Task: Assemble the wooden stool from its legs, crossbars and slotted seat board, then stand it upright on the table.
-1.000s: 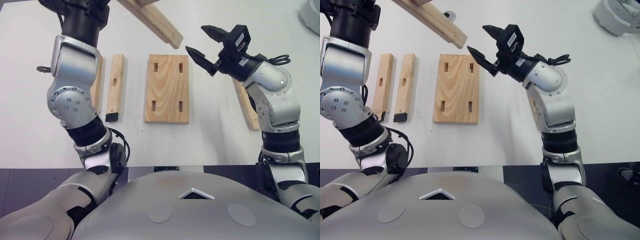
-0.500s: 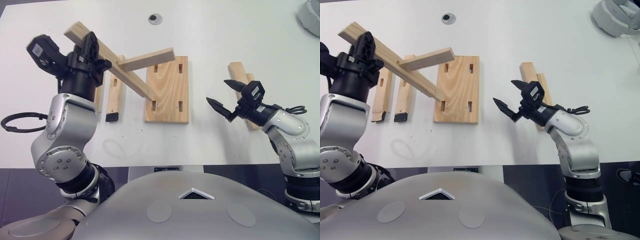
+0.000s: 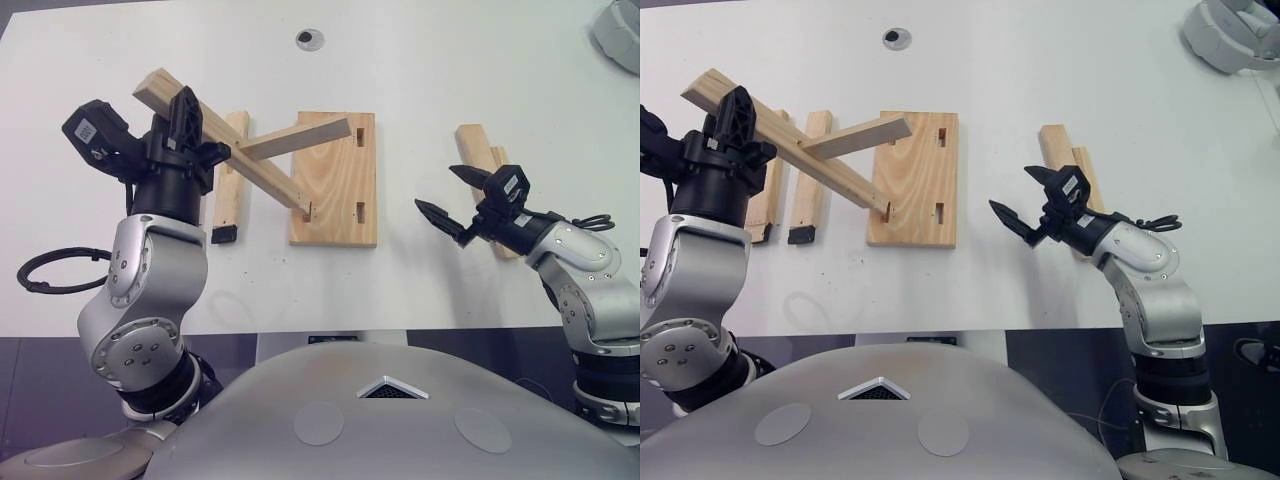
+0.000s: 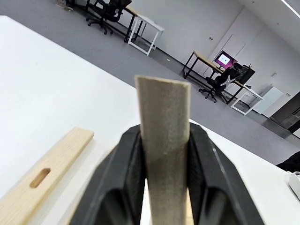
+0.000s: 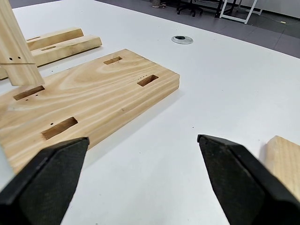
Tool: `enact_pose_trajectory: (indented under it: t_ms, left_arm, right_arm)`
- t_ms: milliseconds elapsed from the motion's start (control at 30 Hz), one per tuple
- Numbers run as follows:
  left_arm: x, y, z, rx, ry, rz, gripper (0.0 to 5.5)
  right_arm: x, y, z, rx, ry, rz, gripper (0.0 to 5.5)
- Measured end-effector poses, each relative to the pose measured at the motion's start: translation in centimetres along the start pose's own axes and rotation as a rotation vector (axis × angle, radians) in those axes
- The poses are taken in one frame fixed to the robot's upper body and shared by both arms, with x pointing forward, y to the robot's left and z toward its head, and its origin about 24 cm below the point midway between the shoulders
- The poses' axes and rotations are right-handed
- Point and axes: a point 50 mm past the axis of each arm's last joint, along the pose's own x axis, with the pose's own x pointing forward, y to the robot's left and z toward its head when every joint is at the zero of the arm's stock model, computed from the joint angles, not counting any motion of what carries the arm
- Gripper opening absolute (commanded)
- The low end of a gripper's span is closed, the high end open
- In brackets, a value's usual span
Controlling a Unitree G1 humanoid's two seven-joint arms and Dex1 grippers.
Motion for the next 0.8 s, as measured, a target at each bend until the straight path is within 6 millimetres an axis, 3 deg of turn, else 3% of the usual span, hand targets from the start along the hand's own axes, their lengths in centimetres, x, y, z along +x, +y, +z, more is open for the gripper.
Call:
enact_pose_trajectory:
  t_ms: [567, 800]
  left_arm:
    - [-0.8, -0.1, -0.9, 0.056, 0.012, -0.007, 1.02]
    - [-0.6, -1.6, -1.7, 0.112, 0.011, -0.051, 1.02]
  right_arm:
    - [0.1, -0.2, -0.2, 0.016, 0.002, -0.005, 4.32]
    - [0.7, -0.7, 0.4, -0.001, -0.016, -0.016, 4.32]
